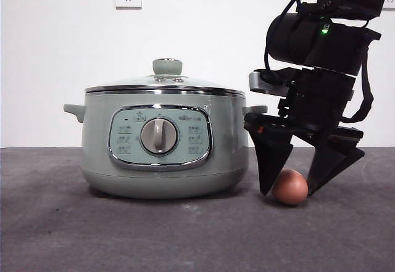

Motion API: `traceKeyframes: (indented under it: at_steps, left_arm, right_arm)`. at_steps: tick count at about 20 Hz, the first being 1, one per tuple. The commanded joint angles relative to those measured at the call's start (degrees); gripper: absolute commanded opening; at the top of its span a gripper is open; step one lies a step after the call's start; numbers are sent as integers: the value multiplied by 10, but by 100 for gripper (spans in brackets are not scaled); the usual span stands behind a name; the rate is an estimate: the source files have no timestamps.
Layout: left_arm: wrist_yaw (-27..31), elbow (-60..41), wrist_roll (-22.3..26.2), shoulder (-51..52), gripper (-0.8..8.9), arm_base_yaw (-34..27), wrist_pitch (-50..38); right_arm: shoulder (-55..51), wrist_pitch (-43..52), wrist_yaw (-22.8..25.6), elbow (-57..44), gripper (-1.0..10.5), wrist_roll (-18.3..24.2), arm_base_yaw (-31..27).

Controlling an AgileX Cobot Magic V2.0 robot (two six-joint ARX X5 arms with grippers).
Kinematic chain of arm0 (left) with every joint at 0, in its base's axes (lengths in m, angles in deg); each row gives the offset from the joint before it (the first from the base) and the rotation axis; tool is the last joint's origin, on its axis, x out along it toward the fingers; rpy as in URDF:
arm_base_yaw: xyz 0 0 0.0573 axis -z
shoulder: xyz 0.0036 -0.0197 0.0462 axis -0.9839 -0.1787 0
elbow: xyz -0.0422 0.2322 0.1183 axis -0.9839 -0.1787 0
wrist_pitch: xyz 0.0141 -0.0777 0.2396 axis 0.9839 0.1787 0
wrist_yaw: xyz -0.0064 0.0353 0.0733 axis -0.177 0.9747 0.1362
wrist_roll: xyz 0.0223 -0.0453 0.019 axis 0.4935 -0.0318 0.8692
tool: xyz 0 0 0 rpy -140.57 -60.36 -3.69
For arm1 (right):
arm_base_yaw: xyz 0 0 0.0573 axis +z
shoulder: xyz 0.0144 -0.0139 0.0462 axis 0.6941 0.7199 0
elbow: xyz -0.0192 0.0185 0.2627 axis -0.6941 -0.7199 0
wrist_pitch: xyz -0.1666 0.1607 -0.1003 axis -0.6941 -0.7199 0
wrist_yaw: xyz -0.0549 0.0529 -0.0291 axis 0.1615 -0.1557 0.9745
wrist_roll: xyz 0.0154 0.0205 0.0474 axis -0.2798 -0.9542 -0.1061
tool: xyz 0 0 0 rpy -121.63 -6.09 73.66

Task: Pick up the egg,open the lid,put the egg in the pot,close the lid

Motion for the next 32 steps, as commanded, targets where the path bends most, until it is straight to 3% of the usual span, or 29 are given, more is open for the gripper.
traceKeyframes:
  at_steps: [1,3,9,13,16,21,26,28,32]
  left_arm:
    - [-2,2,-4,0,692,0,-10]
    - [-2,2,-4,0,692,0,-13]
    - [-2,2,-4,-3,691,0,-35]
    - [-3,2,-6,-34,686,10,-85]
    - [0,7,-38,-85,686,60,-189]
    - [124,90,-48,-220,686,180,-281]
    - [264,241,4,-419,686,271,-292]
    - [300,295,19,-489,687,286,-292]
    - [305,357,27,-594,687,289,-292]
  right_arm:
    - [5,13,2,0,165,-3,1]
    - [5,10,1,0,-22,-3,1]
    - [-34,-17,0,0,-12,-3,0]
    - [-151,-54,2,0,-13,-3,0]
    - [-278,-76,19,0,-12,-3,0]
    - [-422,-89,19,0,-13,-3,0]
    - [-493,-112,16,0,-12,-3,0]
    - [-510,-110,16,0,-12,-3,0]
    - [-524,-111,16,0,-12,-3,0]
